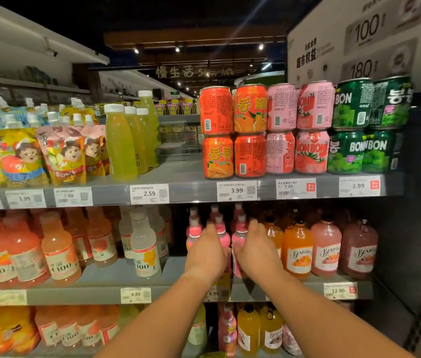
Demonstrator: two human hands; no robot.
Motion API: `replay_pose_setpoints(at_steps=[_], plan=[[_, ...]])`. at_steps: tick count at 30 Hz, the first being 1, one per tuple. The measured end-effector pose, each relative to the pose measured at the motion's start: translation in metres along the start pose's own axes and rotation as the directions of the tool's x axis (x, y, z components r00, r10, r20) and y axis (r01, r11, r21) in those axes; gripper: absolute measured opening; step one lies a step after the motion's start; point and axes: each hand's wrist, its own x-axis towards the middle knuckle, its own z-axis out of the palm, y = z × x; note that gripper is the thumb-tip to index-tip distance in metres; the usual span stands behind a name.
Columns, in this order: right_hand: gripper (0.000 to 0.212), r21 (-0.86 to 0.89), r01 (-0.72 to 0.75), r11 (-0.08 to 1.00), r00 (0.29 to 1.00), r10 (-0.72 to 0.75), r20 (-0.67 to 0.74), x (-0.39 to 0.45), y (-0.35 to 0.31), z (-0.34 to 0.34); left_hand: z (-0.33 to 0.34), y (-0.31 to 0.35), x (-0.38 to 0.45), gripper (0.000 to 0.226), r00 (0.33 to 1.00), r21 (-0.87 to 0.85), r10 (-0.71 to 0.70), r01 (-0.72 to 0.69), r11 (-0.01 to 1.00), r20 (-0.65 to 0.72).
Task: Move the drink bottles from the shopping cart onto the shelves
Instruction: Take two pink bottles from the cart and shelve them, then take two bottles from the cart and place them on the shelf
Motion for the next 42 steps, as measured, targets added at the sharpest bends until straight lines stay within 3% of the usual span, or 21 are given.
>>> replay_pose_setpoints(at_steps=[5, 9, 15, 22, 30, 34, 38, 42], plan=[[0.030, -0.049, 0.066, 0.997, 0.995, -0.070, -0.072, -0.015, 0.002, -0.009, -0.016, 0.003, -0.020, 0.044, 0.979, 0.079, 0.170, -0.162, 0.984, -0.117], [0.025, -0.078, 0.175, 0.981, 0.984, -0.176, -0.011, -0.025, -0.001, -0.006, -0.036, -0.003, -0.036, 0.017, 0.959, 0.202, 0.235, -0.201, 0.959, -0.160], [0.029, -0.060, 0.313, 0.948, 0.949, -0.310, 0.054, -0.048, -0.045, 0.021, -0.083, -0.074, -0.075, 0.029, 0.989, 0.367, 0.040, 0.016, 0.930, -0.145], [0.035, 0.041, 0.439, 0.898, 0.878, -0.438, 0.196, -0.106, -0.170, 0.088, -0.174, -0.189, -0.159, 0.031, 0.932, 0.377, -0.242, 0.334, 0.864, -0.270], [0.036, 0.251, 0.623, 0.741, 0.650, -0.669, 0.360, -0.230, -0.354, 0.160, -0.302, -0.306, -0.308, 0.032, 0.765, 0.391, -0.475, 0.636, 0.665, -0.435], [0.042, 0.334, 0.683, 0.649, 0.524, -0.755, 0.394, -0.290, -0.433, 0.191, -0.361, -0.360, -0.378, 0.032, 0.631, 0.347, -0.594, 0.774, 0.530, -0.499], [0.046, 0.416, 0.689, 0.594, 0.437, -0.797, 0.416, -0.333, -0.502, 0.220, -0.414, -0.404, -0.427, 0.034, 0.495, 0.292, -0.648, 0.868, 0.402, -0.579], [0.045, 0.475, 0.671, 0.570, 0.395, -0.816, 0.422, -0.353, -0.557, 0.255, -0.445, -0.449, -0.447, 0.034, 0.395, 0.269, -0.675, 0.919, 0.289, -0.623]])
